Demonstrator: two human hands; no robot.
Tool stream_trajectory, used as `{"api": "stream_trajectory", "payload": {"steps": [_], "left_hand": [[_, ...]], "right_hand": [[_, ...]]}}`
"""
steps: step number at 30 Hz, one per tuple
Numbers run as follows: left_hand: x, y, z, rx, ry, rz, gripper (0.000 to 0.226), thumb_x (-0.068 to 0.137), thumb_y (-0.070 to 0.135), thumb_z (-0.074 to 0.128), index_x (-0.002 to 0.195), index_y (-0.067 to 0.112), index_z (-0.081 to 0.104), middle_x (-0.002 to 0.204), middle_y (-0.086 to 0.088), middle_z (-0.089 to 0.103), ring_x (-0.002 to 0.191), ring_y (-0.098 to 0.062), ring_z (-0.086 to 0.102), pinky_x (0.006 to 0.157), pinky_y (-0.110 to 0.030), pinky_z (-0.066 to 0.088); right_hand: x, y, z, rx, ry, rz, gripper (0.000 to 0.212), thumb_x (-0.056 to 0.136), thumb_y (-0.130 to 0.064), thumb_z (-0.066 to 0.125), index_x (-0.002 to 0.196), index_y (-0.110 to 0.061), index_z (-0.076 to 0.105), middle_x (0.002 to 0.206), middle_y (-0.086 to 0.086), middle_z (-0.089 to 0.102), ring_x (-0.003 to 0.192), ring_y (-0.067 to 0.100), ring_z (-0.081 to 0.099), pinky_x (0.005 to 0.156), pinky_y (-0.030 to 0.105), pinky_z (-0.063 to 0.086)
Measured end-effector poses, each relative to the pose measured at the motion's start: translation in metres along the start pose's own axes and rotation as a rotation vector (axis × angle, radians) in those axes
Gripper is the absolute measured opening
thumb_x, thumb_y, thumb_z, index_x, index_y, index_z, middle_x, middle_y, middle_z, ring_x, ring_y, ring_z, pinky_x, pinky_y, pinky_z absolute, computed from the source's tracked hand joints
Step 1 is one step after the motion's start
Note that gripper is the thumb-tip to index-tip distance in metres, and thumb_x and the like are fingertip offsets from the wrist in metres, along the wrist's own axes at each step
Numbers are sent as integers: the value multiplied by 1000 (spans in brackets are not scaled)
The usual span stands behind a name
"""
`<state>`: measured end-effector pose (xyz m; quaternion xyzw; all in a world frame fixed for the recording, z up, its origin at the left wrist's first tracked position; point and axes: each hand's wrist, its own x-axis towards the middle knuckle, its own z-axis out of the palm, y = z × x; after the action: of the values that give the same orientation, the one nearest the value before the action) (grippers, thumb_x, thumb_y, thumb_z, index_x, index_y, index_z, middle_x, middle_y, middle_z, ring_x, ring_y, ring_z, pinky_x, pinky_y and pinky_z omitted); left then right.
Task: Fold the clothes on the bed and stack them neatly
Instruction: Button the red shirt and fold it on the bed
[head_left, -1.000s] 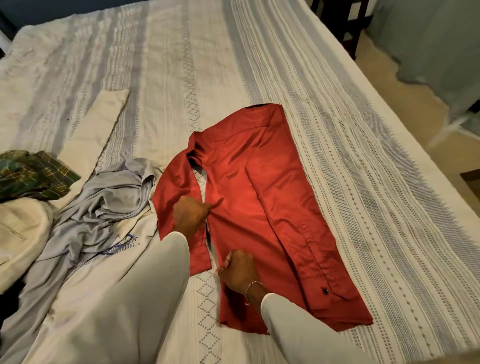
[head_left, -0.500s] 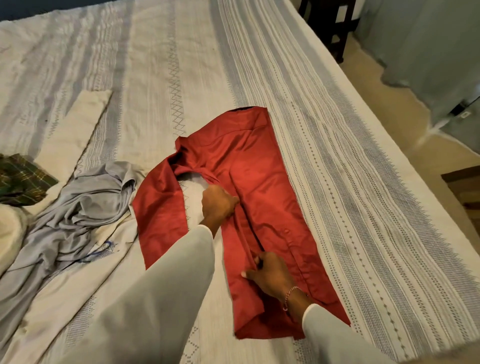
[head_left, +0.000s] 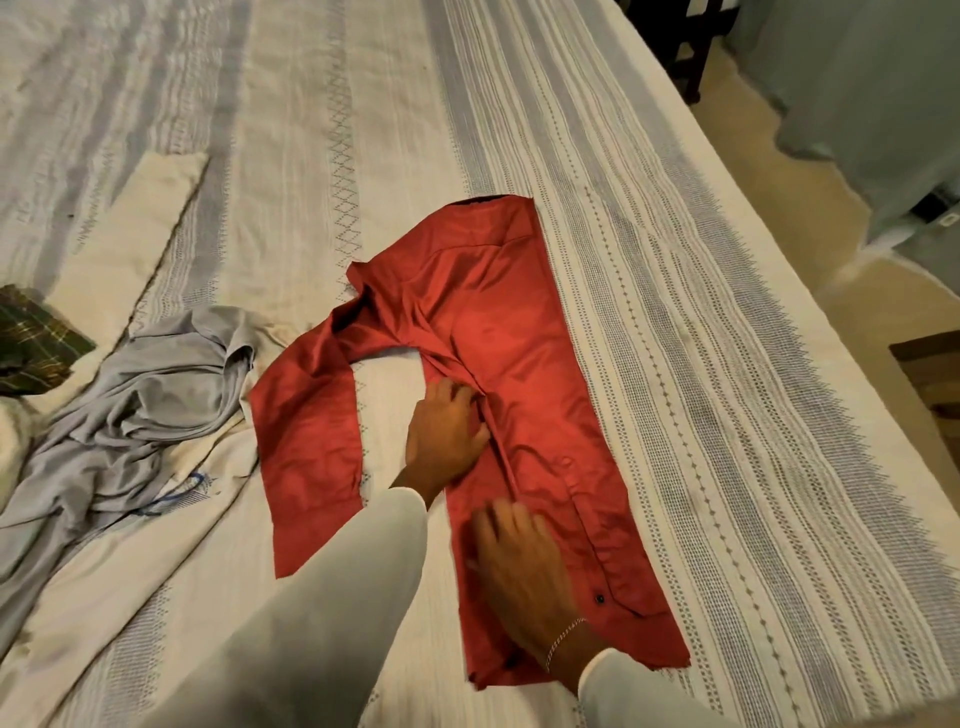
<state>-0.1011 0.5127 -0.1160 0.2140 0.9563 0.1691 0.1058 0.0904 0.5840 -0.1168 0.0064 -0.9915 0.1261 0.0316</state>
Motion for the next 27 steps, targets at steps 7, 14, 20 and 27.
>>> {"api": "stream_trajectory", "payload": {"steps": [7, 14, 20, 27], "left_hand": [[-9, -14, 16, 122, -143, 116, 80, 91, 49, 57, 155, 11, 30, 160, -12, 30, 147, -30, 29, 122, -42, 24], [4, -32, -12, -15, 28, 39, 49, 88, 19, 60, 134, 2, 57, 132, -17, 58, 120, -35, 54, 102, -43, 45], [19, -59, -17, 3, 174, -41, 47, 85, 18, 33, 105, -9, 66, 102, -26, 68, 94, -42, 68, 89, -41, 50], [59, -98, -67, 334, 219, -364, 50, 75, 42, 73, 109, 9, 56, 112, -17, 59, 104, -36, 55, 87, -47, 46]], "right_hand": [[-26, 6, 34, 10, -255, -103, 92, 91, -76, 37, 159, -14, 28, 166, 17, 18, 153, 37, 18, 117, 53, 16], [37, -3, 1, 161, -79, 25, 49, 102, -50, 36, 130, -17, 59, 127, 6, 62, 109, 23, 61, 95, 38, 52], [135, 5, -4, 263, -209, -100, 45, 92, -9, 52, 135, -1, 51, 133, 16, 54, 115, 34, 56, 102, 39, 49], [248, -10, 35, 360, -312, 14, 33, 80, 8, 50, 110, 5, 61, 113, 24, 63, 110, 38, 59, 96, 30, 39]]}}
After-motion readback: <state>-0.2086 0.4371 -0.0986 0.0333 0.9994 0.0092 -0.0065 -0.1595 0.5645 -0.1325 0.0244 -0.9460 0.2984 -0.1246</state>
